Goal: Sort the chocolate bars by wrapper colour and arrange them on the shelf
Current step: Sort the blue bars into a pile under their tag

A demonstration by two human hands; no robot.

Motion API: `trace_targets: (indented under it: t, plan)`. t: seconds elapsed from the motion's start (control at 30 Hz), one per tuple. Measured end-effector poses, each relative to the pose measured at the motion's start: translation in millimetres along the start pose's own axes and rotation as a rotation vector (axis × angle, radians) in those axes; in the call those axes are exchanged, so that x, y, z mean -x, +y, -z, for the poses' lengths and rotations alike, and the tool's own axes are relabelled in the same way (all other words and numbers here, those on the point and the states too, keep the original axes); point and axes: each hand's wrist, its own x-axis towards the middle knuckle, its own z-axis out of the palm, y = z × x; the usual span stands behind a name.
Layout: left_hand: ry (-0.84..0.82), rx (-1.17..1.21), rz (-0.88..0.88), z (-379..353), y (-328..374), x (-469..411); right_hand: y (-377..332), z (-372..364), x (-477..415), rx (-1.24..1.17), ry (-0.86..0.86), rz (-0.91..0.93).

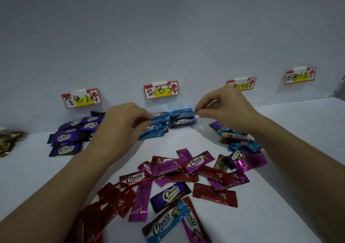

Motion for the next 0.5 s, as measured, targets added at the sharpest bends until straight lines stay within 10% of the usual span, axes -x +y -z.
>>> trace_targets:
  t: [0.5]
  plan:
    - [-0.142, -0.072, 0.097, -22, -13, 9, -8, -34, -3, 0.426, 0.11, 0.106]
